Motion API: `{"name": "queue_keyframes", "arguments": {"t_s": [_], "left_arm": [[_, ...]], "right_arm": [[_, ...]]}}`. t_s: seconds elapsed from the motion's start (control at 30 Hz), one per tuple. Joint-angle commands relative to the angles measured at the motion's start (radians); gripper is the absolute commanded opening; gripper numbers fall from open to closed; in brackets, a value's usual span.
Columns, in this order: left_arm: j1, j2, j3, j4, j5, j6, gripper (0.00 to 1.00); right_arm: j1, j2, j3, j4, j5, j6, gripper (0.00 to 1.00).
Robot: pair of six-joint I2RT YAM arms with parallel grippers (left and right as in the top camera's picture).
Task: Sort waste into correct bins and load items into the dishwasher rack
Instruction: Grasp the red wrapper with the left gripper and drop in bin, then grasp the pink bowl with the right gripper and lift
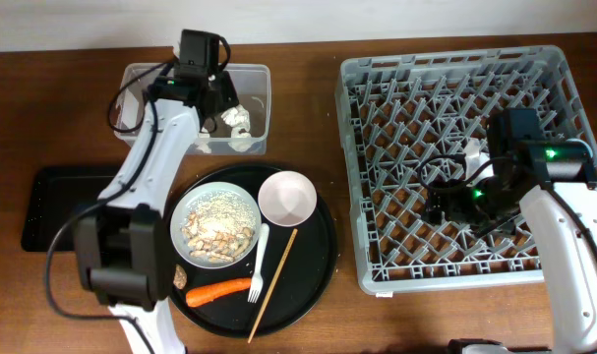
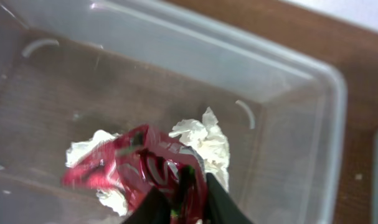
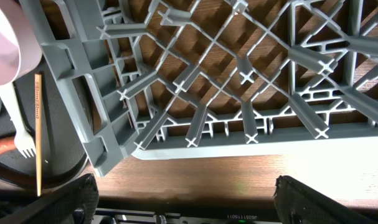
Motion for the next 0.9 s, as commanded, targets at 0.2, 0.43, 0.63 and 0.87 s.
{"name": "queue_keyframes", "arguments": {"t_s": [0.2,0.43,0.63,0.87], "left_arm": [[0.007,-0.217,0.063,-0.604,0.011,0.087,0.99],[0.05,-0.226,0.027,-0.956,-0.011,0.035,0.99],[0.186,-0.226,0.027,-0.958,-0.022,0.035,0.99],[0.232,-0.288,-0.131,-0.956,0.002,0.088,0.99]], "right_arm": [[0.01,-0.013,0.0,0.002,0.013,-0.001,0.98],[0.022,-0.026,0.028,-0.014,-0.002,-0.026,0.98],[0.568,-0.025,0.167,0.158,0.002,0.028,0.98],[0.691,0.314,0.229,0.337,0.029,0.083,0.98]]}}
